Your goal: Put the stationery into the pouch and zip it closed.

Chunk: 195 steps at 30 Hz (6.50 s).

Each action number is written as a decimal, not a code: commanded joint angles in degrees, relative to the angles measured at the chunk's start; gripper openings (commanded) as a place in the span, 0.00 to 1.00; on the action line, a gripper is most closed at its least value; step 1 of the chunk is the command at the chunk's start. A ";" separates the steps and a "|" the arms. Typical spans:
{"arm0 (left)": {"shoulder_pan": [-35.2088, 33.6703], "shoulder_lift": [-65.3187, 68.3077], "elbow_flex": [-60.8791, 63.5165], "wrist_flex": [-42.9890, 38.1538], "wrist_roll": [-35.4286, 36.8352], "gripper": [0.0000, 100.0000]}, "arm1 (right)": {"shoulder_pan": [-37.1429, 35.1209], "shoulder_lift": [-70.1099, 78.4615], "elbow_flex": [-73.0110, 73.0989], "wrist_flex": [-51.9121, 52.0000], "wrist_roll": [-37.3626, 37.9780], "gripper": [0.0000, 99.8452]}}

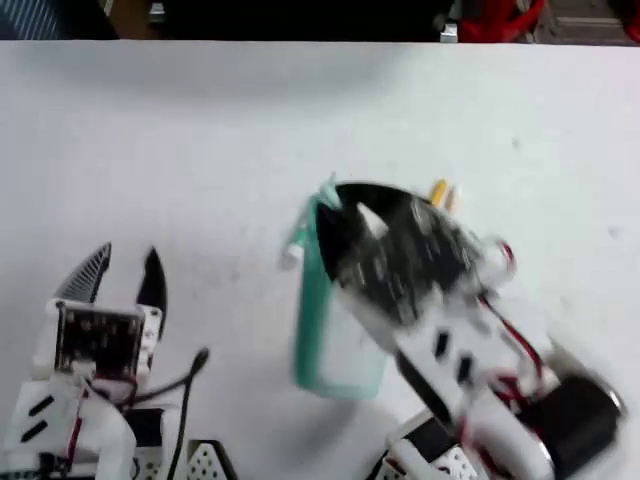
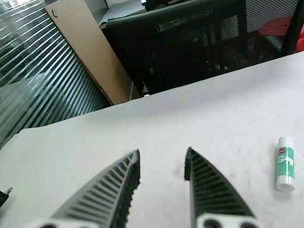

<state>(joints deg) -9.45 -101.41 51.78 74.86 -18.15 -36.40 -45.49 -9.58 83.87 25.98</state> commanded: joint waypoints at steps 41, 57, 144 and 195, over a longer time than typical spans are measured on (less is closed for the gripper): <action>11.30 -2.77 7.47 -5.19 11.08 0.27 | -3.38 17.45 -27.34 9.98 -2.29 0.02; 19.12 -3.03 13.71 -6.59 8.00 0.27 | -3.12 15.08 -24.53 14.20 1.58 0.02; 31.69 -3.12 7.91 -5.19 9.58 0.02 | -2.33 6.99 22.86 -14.46 2.02 0.02; 29.76 -3.12 21.36 -9.14 13.54 0.02 | -23.78 14.55 -7.56 14.20 2.73 0.02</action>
<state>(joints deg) 20.88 -104.66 72.09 65.80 -4.53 -62.51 -29.93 -12.31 97.67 26.51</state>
